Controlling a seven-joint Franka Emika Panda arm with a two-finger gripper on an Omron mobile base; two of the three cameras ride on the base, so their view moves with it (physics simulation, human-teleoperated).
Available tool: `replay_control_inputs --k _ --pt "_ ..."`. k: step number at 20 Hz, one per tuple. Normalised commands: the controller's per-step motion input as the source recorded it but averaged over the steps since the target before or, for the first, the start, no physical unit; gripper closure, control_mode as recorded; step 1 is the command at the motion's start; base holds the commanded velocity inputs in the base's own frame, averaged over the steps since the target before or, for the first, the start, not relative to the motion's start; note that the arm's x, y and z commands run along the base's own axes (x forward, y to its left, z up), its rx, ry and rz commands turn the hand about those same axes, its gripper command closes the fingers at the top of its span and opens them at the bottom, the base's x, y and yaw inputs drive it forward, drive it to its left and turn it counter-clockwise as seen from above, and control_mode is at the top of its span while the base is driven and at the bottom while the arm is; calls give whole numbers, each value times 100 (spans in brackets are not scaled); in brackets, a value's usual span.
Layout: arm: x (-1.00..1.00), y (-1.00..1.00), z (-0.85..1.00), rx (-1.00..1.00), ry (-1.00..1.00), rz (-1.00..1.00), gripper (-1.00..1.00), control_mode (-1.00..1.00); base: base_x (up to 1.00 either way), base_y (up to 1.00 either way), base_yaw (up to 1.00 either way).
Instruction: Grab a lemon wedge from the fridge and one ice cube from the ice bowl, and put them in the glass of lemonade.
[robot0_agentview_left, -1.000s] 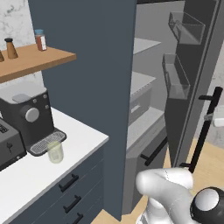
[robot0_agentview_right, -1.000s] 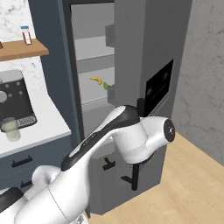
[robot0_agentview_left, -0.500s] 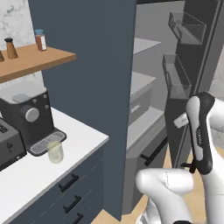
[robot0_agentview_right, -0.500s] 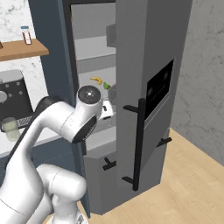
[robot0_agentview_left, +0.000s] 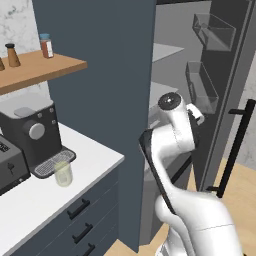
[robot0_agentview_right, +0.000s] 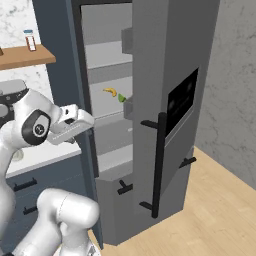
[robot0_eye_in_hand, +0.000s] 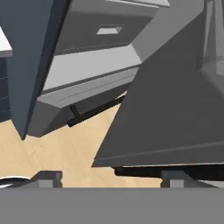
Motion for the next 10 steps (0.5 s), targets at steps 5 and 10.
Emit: replay_control_inputs --k 5,10 --pt "54 27 0 -50 2 -38 -100 -100 0 0 0" --pt "33 -3 17 -35 1 -29 -100 -100 0 0 0"
